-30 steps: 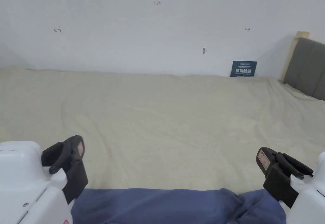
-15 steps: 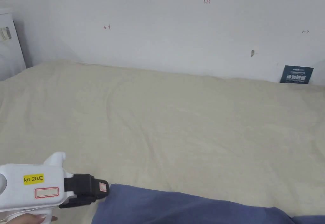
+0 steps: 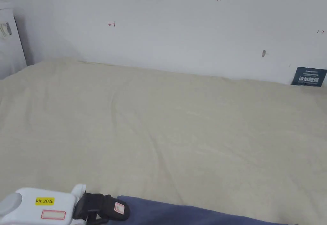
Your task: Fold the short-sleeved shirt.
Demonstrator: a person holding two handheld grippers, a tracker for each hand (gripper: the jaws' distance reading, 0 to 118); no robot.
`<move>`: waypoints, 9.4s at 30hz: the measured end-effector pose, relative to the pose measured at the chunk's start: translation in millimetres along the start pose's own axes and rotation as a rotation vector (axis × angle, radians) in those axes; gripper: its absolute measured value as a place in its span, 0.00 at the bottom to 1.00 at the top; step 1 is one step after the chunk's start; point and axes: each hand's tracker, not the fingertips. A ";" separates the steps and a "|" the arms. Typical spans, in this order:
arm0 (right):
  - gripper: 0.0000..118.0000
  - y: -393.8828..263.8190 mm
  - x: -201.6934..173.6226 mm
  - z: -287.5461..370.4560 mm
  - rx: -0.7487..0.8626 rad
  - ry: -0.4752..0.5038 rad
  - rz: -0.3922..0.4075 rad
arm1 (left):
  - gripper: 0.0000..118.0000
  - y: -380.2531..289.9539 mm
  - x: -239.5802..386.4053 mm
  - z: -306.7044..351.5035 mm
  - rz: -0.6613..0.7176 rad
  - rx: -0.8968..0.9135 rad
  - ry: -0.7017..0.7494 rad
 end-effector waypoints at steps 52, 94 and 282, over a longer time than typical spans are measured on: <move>0.00 -29.8 57.9 29.4 -0.051 0.062 -0.177 | 0.98 11.8 200.2 -235.7 -0.565 -0.192 0.609; 0.00 -21.1 49.0 23.5 -0.065 0.043 -0.109 | 0.06 -48.3 205.7 -172.3 -0.677 0.151 0.180; 0.00 -57.6 31.1 -129.9 -0.875 0.056 0.125 | 0.49 -30.1 101.1 -116.8 -0.278 0.137 0.255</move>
